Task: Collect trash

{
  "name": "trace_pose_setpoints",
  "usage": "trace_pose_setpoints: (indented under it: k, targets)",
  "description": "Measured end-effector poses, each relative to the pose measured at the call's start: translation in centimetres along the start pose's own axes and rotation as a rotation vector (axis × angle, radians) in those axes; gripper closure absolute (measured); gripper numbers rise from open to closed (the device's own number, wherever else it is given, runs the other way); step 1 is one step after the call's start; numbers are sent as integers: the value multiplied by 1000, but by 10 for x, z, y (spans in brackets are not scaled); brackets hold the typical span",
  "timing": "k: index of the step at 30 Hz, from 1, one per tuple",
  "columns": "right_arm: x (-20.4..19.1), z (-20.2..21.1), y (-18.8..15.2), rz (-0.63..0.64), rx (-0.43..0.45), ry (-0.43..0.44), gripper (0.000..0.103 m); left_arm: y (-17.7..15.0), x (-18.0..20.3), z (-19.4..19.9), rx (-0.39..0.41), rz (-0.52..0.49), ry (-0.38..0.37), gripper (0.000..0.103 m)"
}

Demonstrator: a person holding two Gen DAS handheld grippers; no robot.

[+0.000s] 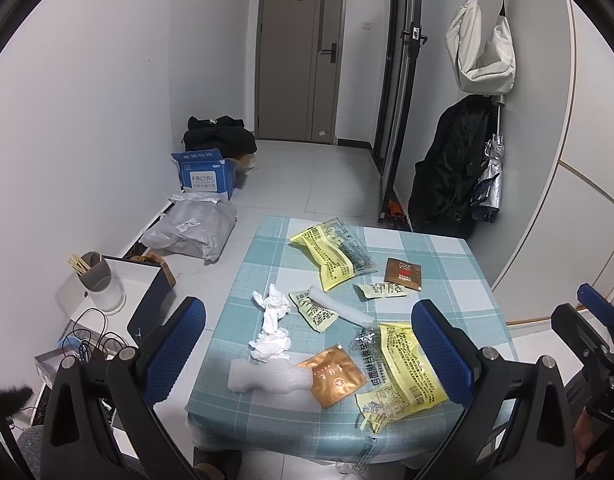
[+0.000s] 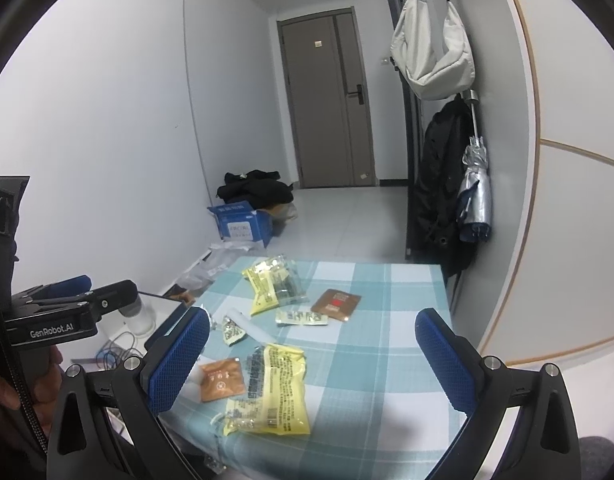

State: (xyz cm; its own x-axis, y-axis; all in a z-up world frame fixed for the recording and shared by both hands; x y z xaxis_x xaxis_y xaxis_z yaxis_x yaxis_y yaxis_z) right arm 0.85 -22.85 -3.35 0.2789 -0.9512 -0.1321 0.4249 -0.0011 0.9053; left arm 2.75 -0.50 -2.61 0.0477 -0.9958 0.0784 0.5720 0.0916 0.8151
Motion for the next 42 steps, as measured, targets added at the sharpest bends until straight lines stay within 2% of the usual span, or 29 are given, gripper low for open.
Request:
trace_pose_setpoints:
  k: [6,14,23,27,42]
  targets:
    - [1,5,1,4,26,-2,0,-1,0,2,-4,0,-11,2]
    - [1,3,0,0,13,-18,0,1,-2,0,-12,8,-12,2]
    - [-1,-1,0,0,-1,7,0,1,-1,0,-9,2,-9,2]
    - [-7,-2,-2,4,-11,48,0,1,-3,-1,-11,14,-9,2]
    - [-4,-13,-7,-36,-61,61,0,-1,-1,-9,-68,29,-38,2]
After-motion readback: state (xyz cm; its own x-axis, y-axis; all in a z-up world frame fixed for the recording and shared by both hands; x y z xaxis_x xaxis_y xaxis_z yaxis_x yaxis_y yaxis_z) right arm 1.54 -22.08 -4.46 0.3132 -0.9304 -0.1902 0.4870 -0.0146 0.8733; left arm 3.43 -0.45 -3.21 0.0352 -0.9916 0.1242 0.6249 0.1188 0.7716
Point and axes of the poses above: each gripper's, at about its wrist camera, not at the fingertips, and z roughly against the way its jaws point, x to its right, y to its top, the point moved 4 cm from there along -z, roughly the way its jaws point, and after that the axes turned 1 degree about x, right-handed, at the moved point
